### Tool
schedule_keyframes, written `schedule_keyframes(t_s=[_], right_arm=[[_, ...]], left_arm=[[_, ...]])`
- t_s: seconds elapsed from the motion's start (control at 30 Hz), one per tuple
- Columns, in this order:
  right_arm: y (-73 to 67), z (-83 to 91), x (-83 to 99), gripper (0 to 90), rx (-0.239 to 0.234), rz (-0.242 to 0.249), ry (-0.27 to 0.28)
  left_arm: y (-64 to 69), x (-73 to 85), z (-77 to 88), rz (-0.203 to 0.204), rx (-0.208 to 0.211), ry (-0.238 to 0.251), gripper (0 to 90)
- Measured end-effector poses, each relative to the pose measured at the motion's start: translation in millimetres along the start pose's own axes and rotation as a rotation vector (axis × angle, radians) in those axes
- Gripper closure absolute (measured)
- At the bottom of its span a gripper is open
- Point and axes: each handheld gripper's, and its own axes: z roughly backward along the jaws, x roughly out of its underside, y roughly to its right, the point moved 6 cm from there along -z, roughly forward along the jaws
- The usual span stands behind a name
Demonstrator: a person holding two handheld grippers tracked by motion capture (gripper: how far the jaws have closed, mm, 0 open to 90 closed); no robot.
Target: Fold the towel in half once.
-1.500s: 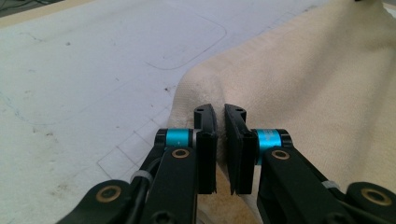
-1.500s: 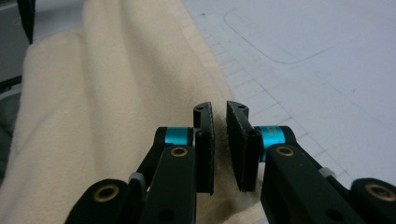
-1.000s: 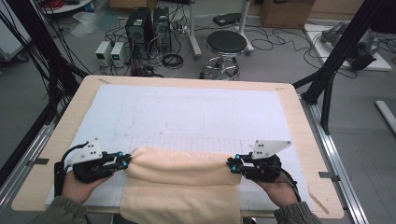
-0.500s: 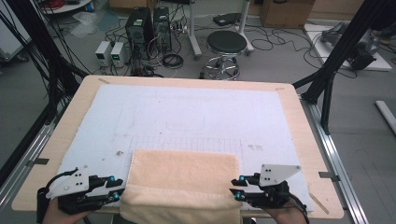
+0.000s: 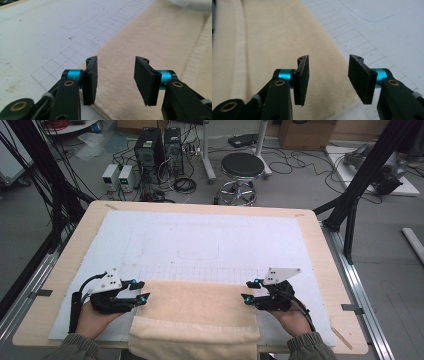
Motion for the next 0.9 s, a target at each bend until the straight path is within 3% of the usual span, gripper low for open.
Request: schedule_keyframes(t_s=[0.13, 0.27, 0.43, 0.63, 0.9], right_arm=[[10.3, -9.3, 3.3, 47.3, 0.022, 0.000, -0.015], [20.4, -16.4, 12.1, 44.9, 0.040, -0.029, -0.012], [28.7, -22.9, 21.9, 41.0, 0.047, -0.059, -0.053], [30.9, -31.3, 24.6, 40.0, 0.035, -0.067, -0.074], [30.0, -31.0, 24.5, 40.7, 0.023, -0.073, -0.068]], left_arm=[[-11.3, 1.3, -13.6, 0.020, -0.021, -0.017, 48.3], [-20.3, 6.5, -22.1, 0.040, -0.044, -0.049, 45.0], [-25.4, 16.1, -27.7, 0.056, -0.054, -0.094, 43.7], [-26.6, 22.9, -32.2, 0.051, -0.060, -0.133, 43.4], [-29.7, 22.7, -30.2, 0.058, -0.095, -0.127, 42.0]])
